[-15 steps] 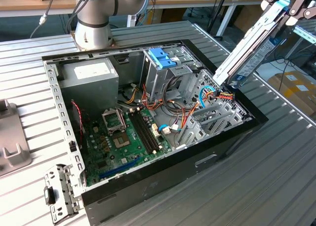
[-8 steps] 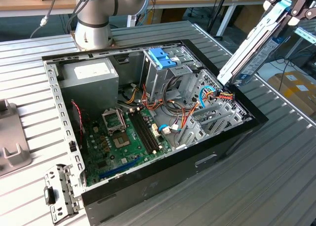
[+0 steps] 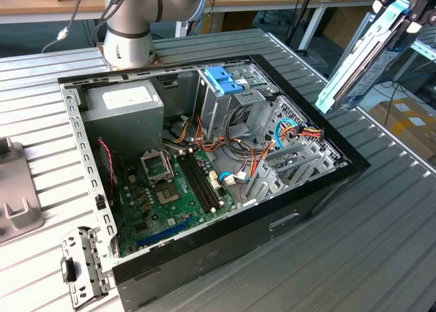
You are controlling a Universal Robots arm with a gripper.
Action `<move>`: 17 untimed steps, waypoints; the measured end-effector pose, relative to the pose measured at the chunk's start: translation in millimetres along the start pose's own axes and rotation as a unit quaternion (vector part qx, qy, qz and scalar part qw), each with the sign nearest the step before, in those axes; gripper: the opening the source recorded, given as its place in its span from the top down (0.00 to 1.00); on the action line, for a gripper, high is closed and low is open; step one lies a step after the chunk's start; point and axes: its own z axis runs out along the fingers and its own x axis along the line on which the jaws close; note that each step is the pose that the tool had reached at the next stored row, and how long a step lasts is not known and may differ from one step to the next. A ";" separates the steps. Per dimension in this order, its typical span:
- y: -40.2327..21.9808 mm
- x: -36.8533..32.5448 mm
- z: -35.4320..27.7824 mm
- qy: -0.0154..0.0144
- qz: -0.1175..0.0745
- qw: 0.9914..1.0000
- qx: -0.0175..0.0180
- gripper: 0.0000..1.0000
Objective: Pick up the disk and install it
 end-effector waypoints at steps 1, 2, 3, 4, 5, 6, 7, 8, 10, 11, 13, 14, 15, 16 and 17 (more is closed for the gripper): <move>0.1 0.0 0.0 0.000 0.000 1.000 0.008 0.63; 0.1 0.0 0.0 0.000 0.000 1.000 0.015 0.63; 0.1 0.0 -0.1 0.000 0.000 1.000 0.025 0.63; 0.2 0.0 -0.1 0.001 0.000 0.999 0.034 0.63; 0.3 0.0 0.0 0.001 0.000 0.999 0.042 0.63; 0.3 0.0 -0.1 0.001 0.000 0.999 0.050 0.63; 0.4 0.0 -0.1 0.001 0.000 0.998 0.065 0.63; 0.6 0.0 -0.1 0.001 0.000 0.997 0.076 0.63; 0.6 0.0 -0.2 0.001 0.000 0.997 0.080 0.63; 0.7 -0.1 -0.1 0.000 0.000 0.997 0.081 0.63; 0.8 0.0 0.0 -0.001 0.000 0.997 0.081 0.63; 0.9 0.0 0.4 -0.001 0.003 0.997 0.081 0.63; 1.0 0.0 1.8 0.003 0.019 0.997 0.081 0.63; 1.1 0.0 2.5 0.005 0.027 0.996 0.081 0.63; 1.3 0.0 3.3 0.006 0.035 0.996 0.081 0.63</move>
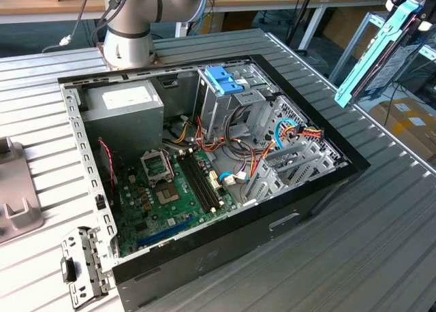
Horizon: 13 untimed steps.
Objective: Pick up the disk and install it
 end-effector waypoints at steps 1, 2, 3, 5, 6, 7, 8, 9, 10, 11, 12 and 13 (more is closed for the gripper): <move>1.7 0.2 0.2 -0.001 0.002 1.000 0.000 0.63; 3.9 0.2 0.2 -0.002 0.003 1.000 0.000 0.63; 7.3 0.4 0.2 -0.003 0.003 1.000 0.000 0.63; 14.0 1.0 1.5 -0.004 0.003 1.000 0.000 0.63; 18.5 2.3 4.0 -0.004 0.003 1.000 0.000 0.63; 20.5 4.3 5.3 -0.004 0.003 1.000 0.000 0.63; 21.8 6.3 6.3 -0.004 0.003 1.000 0.000 0.63; 23.5 11.2 8.0 -0.004 0.003 1.000 0.000 0.63; 24.2 13.7 8.7 -0.004 0.003 1.000 0.000 0.63; 25.1 16.6 9.4 -0.004 0.003 1.000 0.000 0.63; 26.1 20.1 10.2 -0.004 0.003 1.000 0.000 0.63; 27.0 22.5 10.5 -0.004 0.003 1.000 0.000 0.63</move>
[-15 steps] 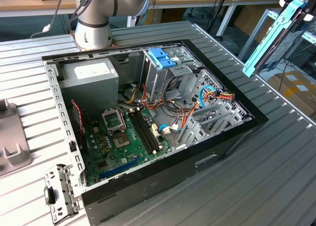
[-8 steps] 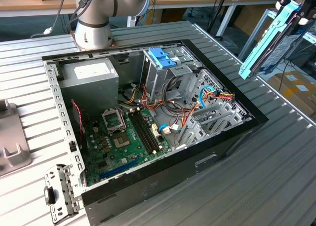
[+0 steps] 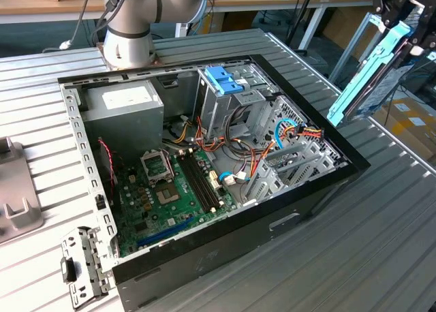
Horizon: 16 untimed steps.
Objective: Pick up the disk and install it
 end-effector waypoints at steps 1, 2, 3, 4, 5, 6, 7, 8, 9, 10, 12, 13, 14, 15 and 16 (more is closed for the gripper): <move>0.9 2.0 0.4 0.000 0.000 1.000 0.000 0.63; 1.9 3.9 0.7 0.000 0.000 1.000 0.000 0.63; 3.9 6.7 0.9 0.000 0.000 1.000 0.000 0.63; 5.9 9.5 1.2 0.000 0.000 1.000 0.000 0.63; 8.7 13.1 1.5 0.000 0.000 1.000 0.000 0.63; 11.3 16.0 2.0 0.000 0.000 1.000 0.000 0.63; 13.2 17.5 2.3 0.000 0.000 1.000 0.000 0.63; 14.4 18.4 2.5 0.000 0.000 1.000 0.000 0.63; 16.8 20.2 3.0 0.000 0.000 1.000 0.000 0.63; 18.7 21.4 3.2 0.000 0.000 1.000 0.000 0.63; 21.8 23.2 4.0 0.000 0.000 1.000 0.000 0.63; 23.1 23.8 4.1 0.000 0.000 1.000 0.000 0.63; 25.0 24.7 4.4 0.000 0.000 1.000 0.000 0.63; 25.8 25.0 4.5 0.000 0.000 1.000 0.000 0.63; 26.9 25.3 4.7 0.000 0.000 1.000 0.000 0.63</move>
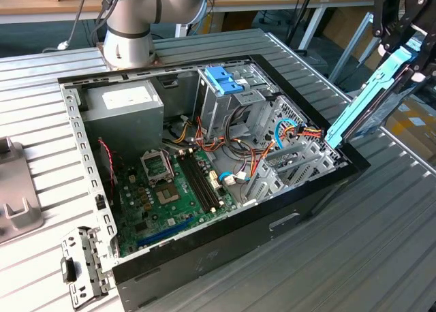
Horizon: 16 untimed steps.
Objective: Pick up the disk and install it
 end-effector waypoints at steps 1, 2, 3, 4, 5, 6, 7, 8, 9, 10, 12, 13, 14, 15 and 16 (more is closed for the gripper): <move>2.6 0.9 0.6 0.000 0.000 1.000 0.000 0.63; 4.0 1.4 0.8 0.000 0.000 1.000 0.000 0.63; 5.5 2.3 1.0 0.000 0.000 1.000 0.000 0.63; 6.9 3.3 1.4 0.000 0.000 1.000 0.000 0.63; 8.2 4.2 1.7 0.000 0.000 1.000 0.000 0.63; 10.5 5.0 2.3 0.000 0.000 1.000 0.000 0.63; 13.3 5.2 2.6 0.000 0.000 1.000 0.000 0.63; 15.7 5.4 3.0 0.000 0.000 1.000 0.000 0.63; 19.7 5.6 3.8 0.000 0.001 1.000 0.000 0.63; 22.3 5.7 4.2 0.000 0.002 1.000 0.000 0.63; 27.6 5.8 4.6 0.001 0.004 1.000 0.000 0.63; 29.6 5.6 4.8 0.001 0.005 1.000 0.000 0.63; 35.6 4.9 5.8 0.002 0.008 1.000 0.000 0.63; 39.0 4.4 6.4 0.003 0.009 1.000 0.000 0.63; 41.9 3.7 7.2 0.003 0.010 1.000 0.000 0.63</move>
